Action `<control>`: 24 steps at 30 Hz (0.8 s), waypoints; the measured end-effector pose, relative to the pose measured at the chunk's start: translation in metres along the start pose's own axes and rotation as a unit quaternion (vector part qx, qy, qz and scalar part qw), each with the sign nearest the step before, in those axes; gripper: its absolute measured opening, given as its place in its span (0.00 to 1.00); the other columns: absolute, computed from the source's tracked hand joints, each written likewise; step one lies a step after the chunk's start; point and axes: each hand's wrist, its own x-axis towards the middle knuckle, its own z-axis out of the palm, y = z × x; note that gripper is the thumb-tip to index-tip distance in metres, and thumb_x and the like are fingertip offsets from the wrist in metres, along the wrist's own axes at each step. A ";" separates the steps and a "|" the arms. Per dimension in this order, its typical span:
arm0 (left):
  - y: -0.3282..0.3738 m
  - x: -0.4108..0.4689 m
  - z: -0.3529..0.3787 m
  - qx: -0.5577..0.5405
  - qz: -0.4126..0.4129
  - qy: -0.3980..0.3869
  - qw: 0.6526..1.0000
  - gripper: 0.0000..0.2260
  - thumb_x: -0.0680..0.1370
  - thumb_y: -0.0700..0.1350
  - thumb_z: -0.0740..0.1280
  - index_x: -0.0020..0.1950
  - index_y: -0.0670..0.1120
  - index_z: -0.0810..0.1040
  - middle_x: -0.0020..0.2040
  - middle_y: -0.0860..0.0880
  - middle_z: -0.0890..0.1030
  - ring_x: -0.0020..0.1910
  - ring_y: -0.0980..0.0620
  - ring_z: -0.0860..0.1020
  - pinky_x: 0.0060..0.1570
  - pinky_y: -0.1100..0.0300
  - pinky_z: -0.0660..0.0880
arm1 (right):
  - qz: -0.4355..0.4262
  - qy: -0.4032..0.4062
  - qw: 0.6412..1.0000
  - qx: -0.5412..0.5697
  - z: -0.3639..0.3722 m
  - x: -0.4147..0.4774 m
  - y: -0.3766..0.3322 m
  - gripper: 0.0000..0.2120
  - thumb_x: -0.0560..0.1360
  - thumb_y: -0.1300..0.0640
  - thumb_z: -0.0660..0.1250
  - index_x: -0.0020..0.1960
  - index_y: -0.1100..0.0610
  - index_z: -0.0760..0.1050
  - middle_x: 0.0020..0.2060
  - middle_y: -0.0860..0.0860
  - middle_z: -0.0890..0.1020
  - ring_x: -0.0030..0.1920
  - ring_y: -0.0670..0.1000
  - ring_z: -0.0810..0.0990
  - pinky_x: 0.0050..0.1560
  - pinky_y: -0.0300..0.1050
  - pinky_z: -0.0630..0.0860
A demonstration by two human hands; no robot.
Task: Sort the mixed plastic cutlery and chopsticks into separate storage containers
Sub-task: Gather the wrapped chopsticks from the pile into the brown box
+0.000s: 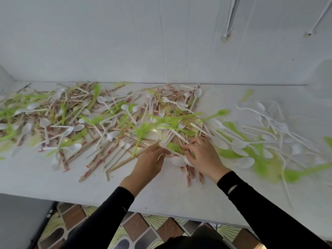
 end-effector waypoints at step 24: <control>0.012 0.062 0.011 0.124 0.124 -0.115 0.978 0.16 0.77 0.34 0.68 0.62 0.46 0.79 0.55 0.46 0.82 0.51 0.45 0.80 0.48 0.51 0.81 | -0.201 -0.020 0.975 -0.093 -0.025 0.015 0.086 0.21 0.68 0.69 0.72 0.57 0.52 0.82 0.55 0.53 0.81 0.54 0.57 0.78 0.53 0.54 0.78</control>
